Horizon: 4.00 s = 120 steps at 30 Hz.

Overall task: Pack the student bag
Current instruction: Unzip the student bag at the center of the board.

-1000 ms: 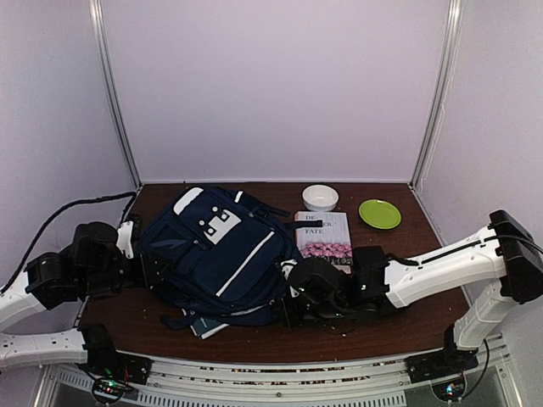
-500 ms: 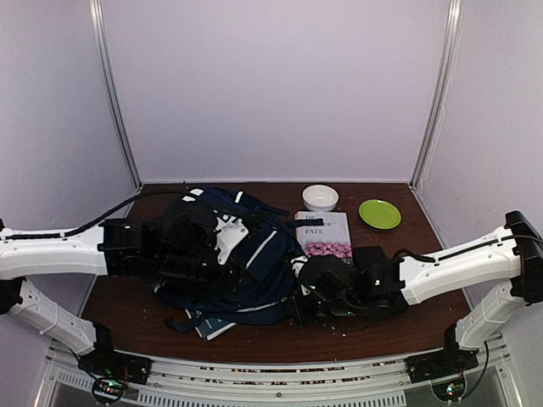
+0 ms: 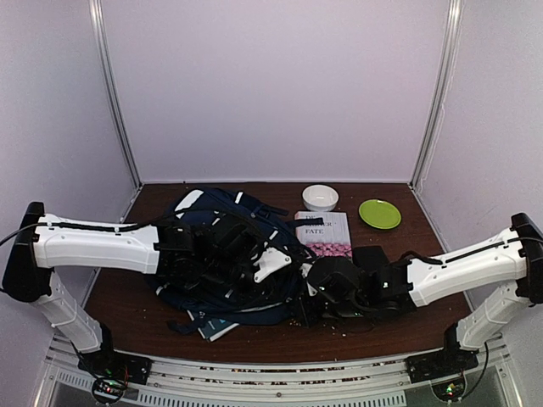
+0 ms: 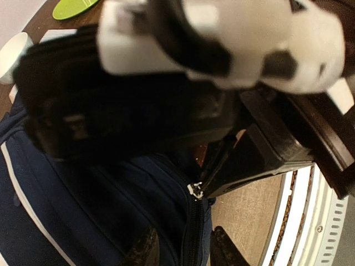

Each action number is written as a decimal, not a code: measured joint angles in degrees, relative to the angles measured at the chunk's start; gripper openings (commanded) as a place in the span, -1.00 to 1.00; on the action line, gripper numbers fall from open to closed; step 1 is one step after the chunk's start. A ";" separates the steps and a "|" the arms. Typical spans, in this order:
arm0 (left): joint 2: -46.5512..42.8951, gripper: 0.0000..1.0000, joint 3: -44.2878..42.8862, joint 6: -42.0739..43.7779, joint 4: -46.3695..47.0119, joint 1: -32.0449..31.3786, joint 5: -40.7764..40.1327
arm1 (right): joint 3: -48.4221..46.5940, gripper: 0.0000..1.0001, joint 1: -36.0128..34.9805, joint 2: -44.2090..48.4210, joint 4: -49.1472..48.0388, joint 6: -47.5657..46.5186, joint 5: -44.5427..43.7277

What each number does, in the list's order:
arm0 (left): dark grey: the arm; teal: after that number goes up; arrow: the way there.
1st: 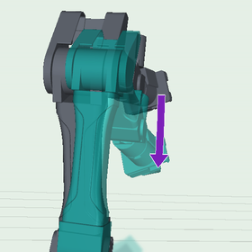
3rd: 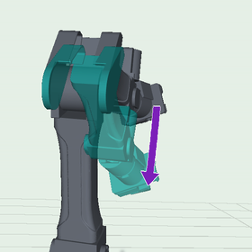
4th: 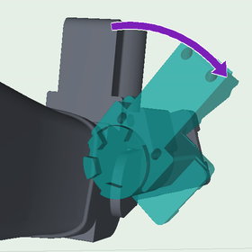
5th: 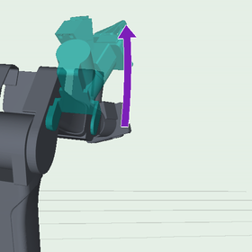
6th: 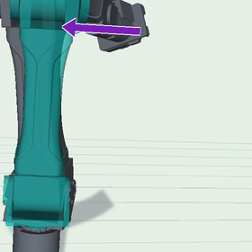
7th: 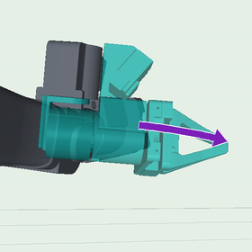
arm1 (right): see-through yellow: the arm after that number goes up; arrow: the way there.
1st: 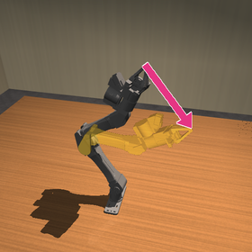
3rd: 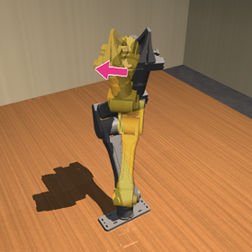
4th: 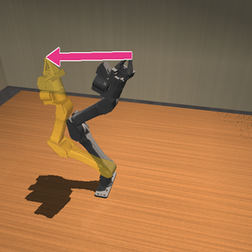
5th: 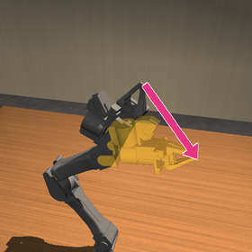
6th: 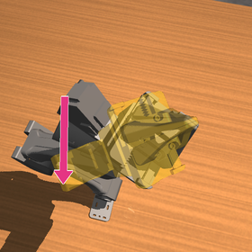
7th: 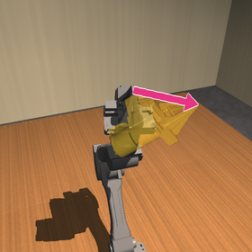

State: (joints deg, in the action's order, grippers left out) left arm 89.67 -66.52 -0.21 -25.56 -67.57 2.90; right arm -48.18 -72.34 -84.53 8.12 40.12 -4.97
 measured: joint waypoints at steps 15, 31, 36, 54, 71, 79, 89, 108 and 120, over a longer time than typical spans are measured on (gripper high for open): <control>0.83 0.06 6.10 -1.62 5.92 0.50 2.54 | 2.89 -1.00 0.11 1.97 -4.74 2.64 1.77; -2.73 0.19 7.98 -1.38 9.20 1.27 -0.11 | 4.20 -1.00 0.22 3.76 -6.01 4.22 2.58; -0.46 0.20 7.98 -1.36 9.18 1.27 0.94 | 4.24 -1.00 0.22 3.85 -6.19 4.44 2.64; 1.33 -1.00 7.87 -1.44 10.01 1.20 0.92 | 4.24 -1.00 0.33 4.31 -6.16 5.18 2.69; -20.46 -1.00 12.74 -1.51 6.82 0.28 -2.23 | 0.17 -1.00 4.59 11.47 -0.35 6.29 -5.60; -27.34 -1.00 14.73 -1.99 4.33 -0.04 -4.20 | -4.02 -1.00 10.16 9.70 2.23 5.25 -4.24; -32.76 -1.00 18.80 -4.50 3.85 -0.04 -5.49 | -6.10 -1.00 14.80 8.76 4.42 1.40 -0.98; -44.50 -1.00 24.48 -12.39 0.85 -0.24 -15.17 | -8.35 -1.00 21.57 2.05 0.87 -1.27 5.49; -42.53 0.14 26.62 -16.63 -3.45 -0.39 -18.29 | -8.46 -1.00 21.20 -2.19 -2.01 -2.69 5.84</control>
State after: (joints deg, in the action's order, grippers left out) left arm 47.13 -39.90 -16.84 -29.02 -67.96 -15.40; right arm -56.64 -51.13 -86.72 6.11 37.43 0.86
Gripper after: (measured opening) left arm 0.402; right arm 0.020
